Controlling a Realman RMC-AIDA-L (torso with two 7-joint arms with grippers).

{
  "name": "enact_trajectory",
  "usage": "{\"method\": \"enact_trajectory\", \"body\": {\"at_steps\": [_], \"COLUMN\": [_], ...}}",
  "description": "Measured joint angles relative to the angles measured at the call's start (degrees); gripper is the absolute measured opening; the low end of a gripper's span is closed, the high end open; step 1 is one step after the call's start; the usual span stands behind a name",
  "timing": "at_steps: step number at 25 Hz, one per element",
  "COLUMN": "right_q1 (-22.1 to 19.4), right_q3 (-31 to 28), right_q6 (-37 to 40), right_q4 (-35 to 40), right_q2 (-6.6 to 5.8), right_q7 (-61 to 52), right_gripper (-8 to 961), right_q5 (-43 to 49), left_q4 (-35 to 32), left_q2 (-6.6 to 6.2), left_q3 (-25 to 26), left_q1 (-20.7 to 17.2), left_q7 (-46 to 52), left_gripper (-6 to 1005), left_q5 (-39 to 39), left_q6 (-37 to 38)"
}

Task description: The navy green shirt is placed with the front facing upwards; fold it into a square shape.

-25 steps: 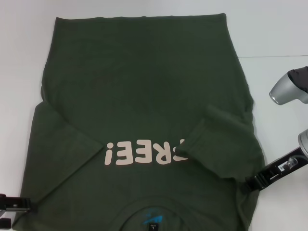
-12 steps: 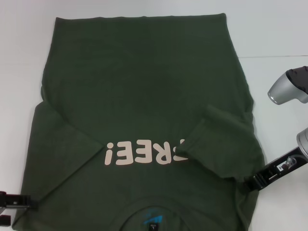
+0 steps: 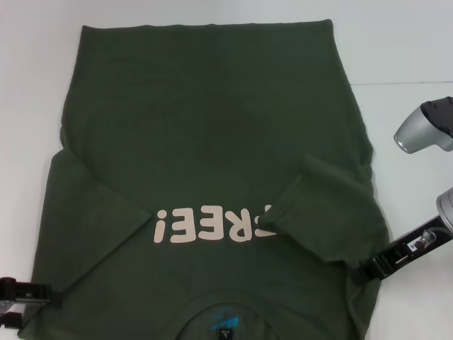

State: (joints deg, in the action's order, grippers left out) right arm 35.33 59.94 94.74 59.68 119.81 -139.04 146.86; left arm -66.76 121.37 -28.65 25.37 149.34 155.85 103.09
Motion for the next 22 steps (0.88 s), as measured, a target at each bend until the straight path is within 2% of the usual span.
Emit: {"method": "enact_trajectory", "body": {"at_steps": [22], "right_q1": [0.77], "right_q3": [0.0], "right_q6": [0.04], "right_q4": [-1.42], "right_q2": [-0.1], "right_q7": [0.02], "right_gripper": [29], "right_q5": [0.1], "left_q4": [0.7], "left_q2": [-0.14], "left_q3": [-0.06], "left_q1": [0.62], "left_q7": [-0.06], "left_gripper": [890], "left_q5": [1.92], "left_q6": [-0.08]}}
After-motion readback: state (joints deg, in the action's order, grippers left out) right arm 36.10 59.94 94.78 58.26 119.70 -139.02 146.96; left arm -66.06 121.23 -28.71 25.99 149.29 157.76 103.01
